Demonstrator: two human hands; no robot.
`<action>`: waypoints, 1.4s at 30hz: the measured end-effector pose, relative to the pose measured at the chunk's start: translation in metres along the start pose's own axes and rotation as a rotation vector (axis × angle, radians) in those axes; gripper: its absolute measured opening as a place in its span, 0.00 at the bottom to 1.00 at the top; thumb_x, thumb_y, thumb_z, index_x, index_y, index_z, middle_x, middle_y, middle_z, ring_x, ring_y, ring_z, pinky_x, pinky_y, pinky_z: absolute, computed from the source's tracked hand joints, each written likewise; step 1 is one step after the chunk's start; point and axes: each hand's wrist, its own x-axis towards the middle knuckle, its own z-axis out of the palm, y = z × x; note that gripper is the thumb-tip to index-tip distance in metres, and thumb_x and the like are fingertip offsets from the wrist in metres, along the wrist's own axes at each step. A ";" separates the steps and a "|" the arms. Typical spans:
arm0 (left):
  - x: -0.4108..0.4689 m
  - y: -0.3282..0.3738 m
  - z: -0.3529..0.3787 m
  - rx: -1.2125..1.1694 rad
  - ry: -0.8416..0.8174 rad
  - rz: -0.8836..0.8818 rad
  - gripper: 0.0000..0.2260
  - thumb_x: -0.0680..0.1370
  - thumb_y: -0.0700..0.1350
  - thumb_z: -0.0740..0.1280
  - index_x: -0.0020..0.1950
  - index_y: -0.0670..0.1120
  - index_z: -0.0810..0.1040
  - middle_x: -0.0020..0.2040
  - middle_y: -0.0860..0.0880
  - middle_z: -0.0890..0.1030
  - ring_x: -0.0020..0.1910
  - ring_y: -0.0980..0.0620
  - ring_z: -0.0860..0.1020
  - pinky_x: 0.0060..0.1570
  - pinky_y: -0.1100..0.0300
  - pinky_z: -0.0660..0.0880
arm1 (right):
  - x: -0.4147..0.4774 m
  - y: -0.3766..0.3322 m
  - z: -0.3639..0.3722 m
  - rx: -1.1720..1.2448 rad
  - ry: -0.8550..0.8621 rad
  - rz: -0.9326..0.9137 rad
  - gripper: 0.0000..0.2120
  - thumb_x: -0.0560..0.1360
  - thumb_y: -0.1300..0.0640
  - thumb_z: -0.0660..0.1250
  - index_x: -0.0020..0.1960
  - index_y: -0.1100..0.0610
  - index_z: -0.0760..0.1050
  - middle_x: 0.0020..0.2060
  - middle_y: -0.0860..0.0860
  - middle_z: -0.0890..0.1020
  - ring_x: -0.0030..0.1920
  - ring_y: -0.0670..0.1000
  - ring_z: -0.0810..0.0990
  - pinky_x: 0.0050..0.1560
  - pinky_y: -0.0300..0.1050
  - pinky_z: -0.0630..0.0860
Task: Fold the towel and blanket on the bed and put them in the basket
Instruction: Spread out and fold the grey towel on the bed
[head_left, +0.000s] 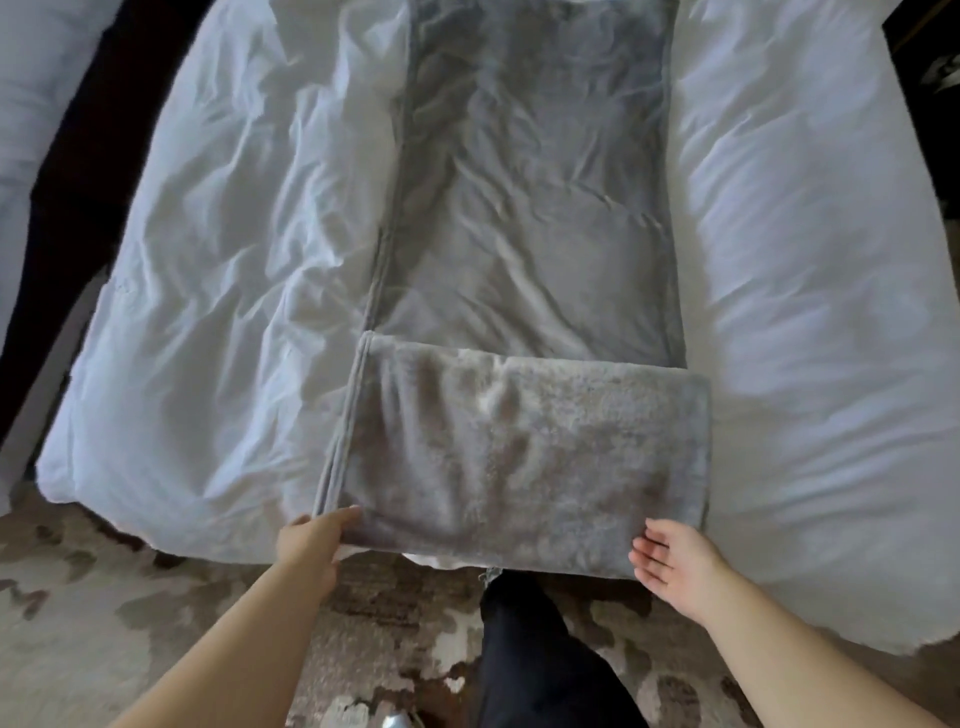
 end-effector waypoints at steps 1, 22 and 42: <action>0.005 -0.009 0.000 -0.019 -0.026 -0.025 0.13 0.72 0.40 0.74 0.52 0.42 0.74 0.43 0.42 0.77 0.38 0.47 0.75 0.31 0.58 0.71 | 0.005 0.010 -0.002 -0.024 0.018 0.034 0.16 0.78 0.52 0.63 0.60 0.61 0.71 0.43 0.56 0.77 0.44 0.56 0.77 0.55 0.51 0.70; -0.082 0.020 -0.040 -0.692 -0.307 -0.056 0.21 0.76 0.44 0.69 0.67 0.41 0.71 0.63 0.44 0.77 0.50 0.48 0.78 0.46 0.57 0.76 | -0.086 0.018 -0.042 0.292 -0.114 -0.150 0.18 0.71 0.53 0.74 0.56 0.57 0.73 0.52 0.59 0.78 0.48 0.61 0.77 0.37 0.57 0.76; -0.152 -0.040 -0.163 -0.648 -0.352 0.075 0.27 0.77 0.45 0.68 0.72 0.37 0.64 0.71 0.39 0.68 0.66 0.39 0.71 0.64 0.49 0.72 | -0.178 0.118 -0.111 0.416 -0.162 -0.449 0.23 0.75 0.63 0.68 0.69 0.63 0.68 0.63 0.64 0.74 0.54 0.60 0.76 0.49 0.53 0.76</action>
